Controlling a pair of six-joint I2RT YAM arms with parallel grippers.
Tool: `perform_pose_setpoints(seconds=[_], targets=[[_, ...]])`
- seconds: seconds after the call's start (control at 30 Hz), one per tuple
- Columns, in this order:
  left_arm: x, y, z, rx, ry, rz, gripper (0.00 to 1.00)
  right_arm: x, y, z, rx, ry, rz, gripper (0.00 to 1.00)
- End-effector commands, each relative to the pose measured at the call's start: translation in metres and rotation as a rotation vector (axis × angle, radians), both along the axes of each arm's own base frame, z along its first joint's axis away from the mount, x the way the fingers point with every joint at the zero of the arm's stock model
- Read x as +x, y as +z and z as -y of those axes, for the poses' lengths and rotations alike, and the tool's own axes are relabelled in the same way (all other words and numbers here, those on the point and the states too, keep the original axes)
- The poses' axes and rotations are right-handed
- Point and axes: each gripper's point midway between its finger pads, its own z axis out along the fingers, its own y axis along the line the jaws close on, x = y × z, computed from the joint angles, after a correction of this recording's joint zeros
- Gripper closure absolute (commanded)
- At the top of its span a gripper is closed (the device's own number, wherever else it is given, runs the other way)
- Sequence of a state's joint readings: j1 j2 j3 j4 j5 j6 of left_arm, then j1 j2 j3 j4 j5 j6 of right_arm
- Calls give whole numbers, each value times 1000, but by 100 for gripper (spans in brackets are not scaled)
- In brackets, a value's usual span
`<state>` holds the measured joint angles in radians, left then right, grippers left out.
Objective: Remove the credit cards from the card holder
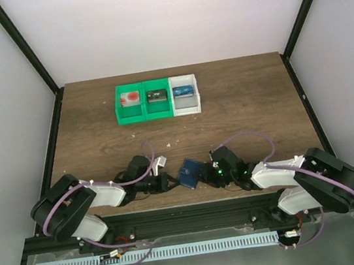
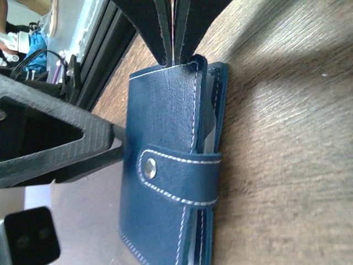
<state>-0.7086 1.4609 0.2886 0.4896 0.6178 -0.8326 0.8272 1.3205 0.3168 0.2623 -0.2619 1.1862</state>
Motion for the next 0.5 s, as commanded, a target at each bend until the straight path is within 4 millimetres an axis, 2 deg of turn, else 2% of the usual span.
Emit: perform_pose_setpoints(seconds=[0.0,0.17,0.23,0.37,0.47], targets=[[-4,-7,5,4,-27,23,95,5,-2,-1,15,-22,4,56],[-6,-16,5,23,-33,2,97,9,-2,0,3,-30,31,62],[-6,-17,5,28,-32,2,97,11,-1,0,-1,-27,47,69],[-7,-17,3,28,-26,-3,97,15,3,-3,-7,1,89,89],[-8,-10,3,7,-22,-6,94,15,10,-6,-3,36,126,98]])
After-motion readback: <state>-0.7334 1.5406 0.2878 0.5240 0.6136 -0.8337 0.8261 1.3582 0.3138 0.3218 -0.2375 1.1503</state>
